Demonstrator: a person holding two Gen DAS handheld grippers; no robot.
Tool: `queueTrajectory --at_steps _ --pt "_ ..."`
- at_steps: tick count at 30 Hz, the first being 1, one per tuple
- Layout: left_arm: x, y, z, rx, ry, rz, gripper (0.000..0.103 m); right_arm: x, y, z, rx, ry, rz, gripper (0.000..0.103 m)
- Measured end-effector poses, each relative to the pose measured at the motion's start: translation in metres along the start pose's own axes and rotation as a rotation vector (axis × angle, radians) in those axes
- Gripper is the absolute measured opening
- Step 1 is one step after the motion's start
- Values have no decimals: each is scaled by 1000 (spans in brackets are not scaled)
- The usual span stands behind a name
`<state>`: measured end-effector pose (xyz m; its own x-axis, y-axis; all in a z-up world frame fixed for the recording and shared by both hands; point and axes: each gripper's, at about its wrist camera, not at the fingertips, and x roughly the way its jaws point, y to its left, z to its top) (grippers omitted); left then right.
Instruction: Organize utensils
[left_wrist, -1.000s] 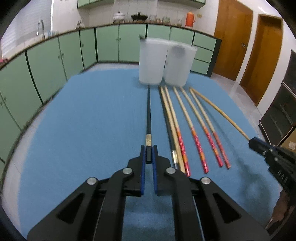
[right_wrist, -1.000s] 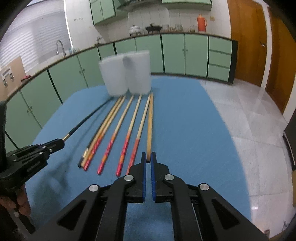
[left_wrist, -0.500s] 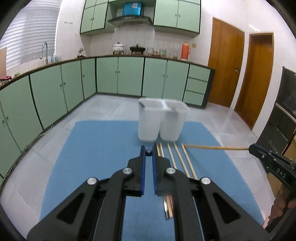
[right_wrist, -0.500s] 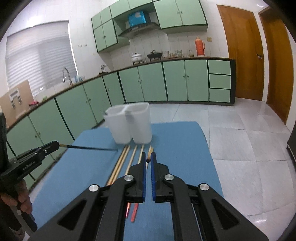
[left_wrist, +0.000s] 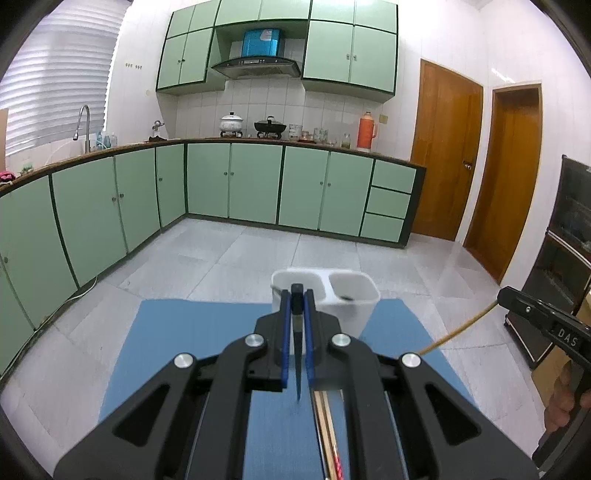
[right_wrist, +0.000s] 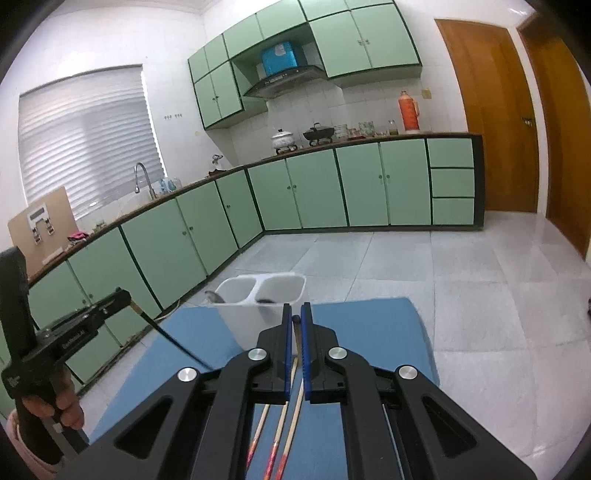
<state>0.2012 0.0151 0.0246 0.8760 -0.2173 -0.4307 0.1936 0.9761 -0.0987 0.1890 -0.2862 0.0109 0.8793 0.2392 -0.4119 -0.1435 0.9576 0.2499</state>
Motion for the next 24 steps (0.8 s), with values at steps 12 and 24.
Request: queueTrajectory --at_steps 12,24 --pt "0 5 16 -17 -12 -44 6 6 8 25 -77 9 14 4" --pt "-39 -3 63 2 -171 -71 6 -17 25 69 -130 -83 45 4"
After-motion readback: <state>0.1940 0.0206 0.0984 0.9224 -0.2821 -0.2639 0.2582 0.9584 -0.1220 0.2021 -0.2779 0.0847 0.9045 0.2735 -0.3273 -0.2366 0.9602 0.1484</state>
